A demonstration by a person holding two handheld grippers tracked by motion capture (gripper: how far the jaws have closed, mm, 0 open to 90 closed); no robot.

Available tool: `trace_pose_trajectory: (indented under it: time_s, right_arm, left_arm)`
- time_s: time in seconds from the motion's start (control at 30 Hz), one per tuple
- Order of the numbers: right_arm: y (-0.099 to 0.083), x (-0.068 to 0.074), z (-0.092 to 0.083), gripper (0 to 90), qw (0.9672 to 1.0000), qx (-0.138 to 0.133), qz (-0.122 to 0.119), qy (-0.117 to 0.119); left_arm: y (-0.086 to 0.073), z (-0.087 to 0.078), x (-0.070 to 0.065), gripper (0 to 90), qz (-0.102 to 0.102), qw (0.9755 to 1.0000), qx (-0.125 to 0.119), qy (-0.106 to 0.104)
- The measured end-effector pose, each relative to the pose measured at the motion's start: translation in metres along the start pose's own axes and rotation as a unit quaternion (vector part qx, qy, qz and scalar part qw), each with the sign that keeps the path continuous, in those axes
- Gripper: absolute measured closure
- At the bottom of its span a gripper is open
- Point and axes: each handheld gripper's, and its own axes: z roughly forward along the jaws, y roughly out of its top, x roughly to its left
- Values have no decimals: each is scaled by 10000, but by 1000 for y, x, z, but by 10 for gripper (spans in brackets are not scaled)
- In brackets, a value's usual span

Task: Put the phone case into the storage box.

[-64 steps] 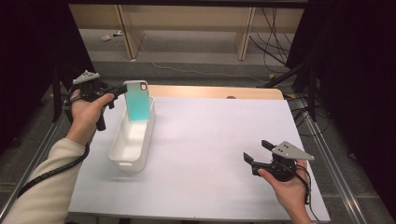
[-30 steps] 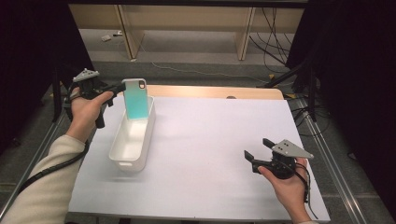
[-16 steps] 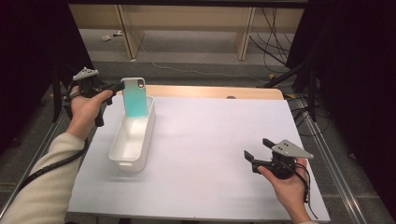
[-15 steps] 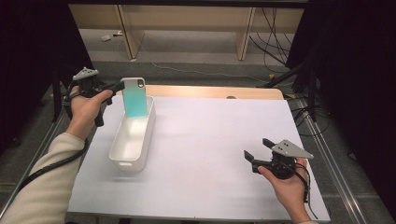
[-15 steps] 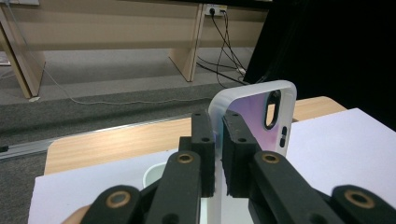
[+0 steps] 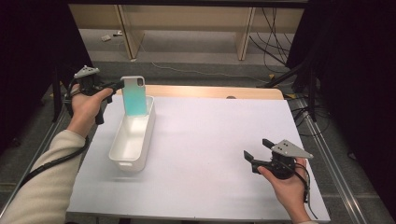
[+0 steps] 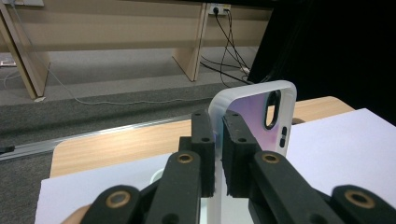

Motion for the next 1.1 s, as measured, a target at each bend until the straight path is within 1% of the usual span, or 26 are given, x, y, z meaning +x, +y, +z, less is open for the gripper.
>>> trace_pose_trajectory:
  time_s: [0.33,0.4,0.47,0.5,0.53,0.57,0.63,0.67,0.73,0.77,0.8,0.83,0.93,1.1]
  right_arm:
    - [0,0,0,176,10000,2,6,10]
    - [0,0,0,176,10000,16,15,7]
    - [0,0,1,176,10000,-19,42,60]
    - [-1,1,1,176,10000,-4,49,67]
    - [0,1,0,176,9999,79,45,55]
    - [0,1,1,176,9999,19,77,98]
    - [0,1,1,176,9999,17,74,98]
    - [0,0,0,176,10000,60,-5,22]
    - [-1,1,2,176,10000,-25,40,67]
    - [0,1,0,176,10000,40,57,44]
    - [1,0,-2,176,9998,182,28,45]
    - [0,1,0,176,10000,80,40,41]
    - [0,1,1,176,9999,16,70,103]
    - [-1,1,1,175,9999,25,65,107]
  left_arm:
    - [0,6,3,840,3,10000,36,43]
    - [0,7,4,840,-27,10000,24,62]
    - [0,9,5,840,-19,10000,31,49]
    - [0,9,5,840,-25,10000,42,67]
    - [0,10,6,840,-10,10000,47,67]
    - [0,10,6,840,-17,10000,50,72]
    - [0,11,7,840,-34,10000,43,83]
    - [0,12,7,839,-34,10000,40,78]
    - [0,13,8,840,-38,9999,51,87]
    - [0,13,8,839,-39,9999,47,88]
    - [0,14,8,840,-33,9999,53,81]
    - [0,14,8,839,-42,9999,52,92]
    - [0,16,8,839,-50,9999,52,94]
    - [0,19,8,839,-41,9999,67,124]
